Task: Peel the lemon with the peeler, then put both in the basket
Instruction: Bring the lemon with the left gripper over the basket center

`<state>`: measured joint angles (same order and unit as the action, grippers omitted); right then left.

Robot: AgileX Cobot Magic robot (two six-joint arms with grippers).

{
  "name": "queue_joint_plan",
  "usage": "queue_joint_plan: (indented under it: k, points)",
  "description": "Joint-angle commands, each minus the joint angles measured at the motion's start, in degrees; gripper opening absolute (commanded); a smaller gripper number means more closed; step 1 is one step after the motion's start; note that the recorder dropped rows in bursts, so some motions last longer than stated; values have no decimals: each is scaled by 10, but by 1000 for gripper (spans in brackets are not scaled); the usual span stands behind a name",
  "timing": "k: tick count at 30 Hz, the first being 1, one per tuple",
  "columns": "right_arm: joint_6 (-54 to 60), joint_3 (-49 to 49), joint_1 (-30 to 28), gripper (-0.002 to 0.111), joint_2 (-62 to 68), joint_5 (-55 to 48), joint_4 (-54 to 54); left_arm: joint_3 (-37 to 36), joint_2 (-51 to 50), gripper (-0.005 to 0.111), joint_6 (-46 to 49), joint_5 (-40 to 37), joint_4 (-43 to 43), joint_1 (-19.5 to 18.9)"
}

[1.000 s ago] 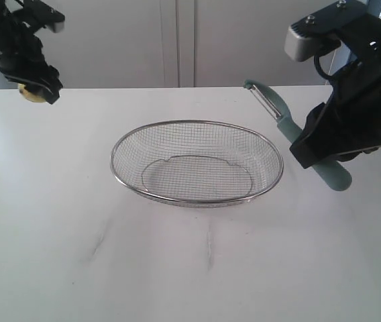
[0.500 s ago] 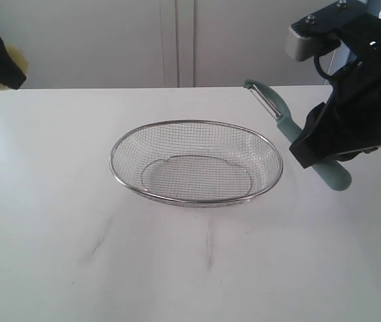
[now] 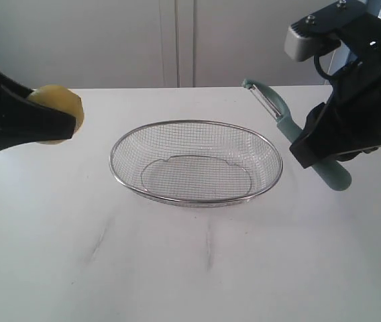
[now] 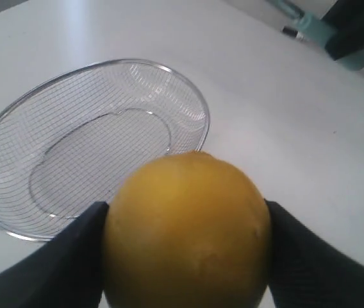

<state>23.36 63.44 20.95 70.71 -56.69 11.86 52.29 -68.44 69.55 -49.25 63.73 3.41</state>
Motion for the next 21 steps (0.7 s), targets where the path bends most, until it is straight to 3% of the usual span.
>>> queue_joint_plan:
  k: [1, 4, 6, 12, 21]
  points:
    - [-1, -2, -5, 0, -1, 6, 4, -28, 7, 0, 14, -8, 104, 2]
    - [-1, -2, -5, 0, -1, 6, 4, -29, 7, 0, 14, -19, 107, 25]
    - [-1, -2, -5, 0, -1, 6, 4, -29, 7, 0, 14, -17, 107, 62]
    - [-2, -2, -5, 0, -1, 14, 4, -29, 1, 0, 16, 49, 99, 133]
    - [-18, -2, -5, 0, -1, 52, 16, -29, -4, 0, 36, 113, 99, 141]
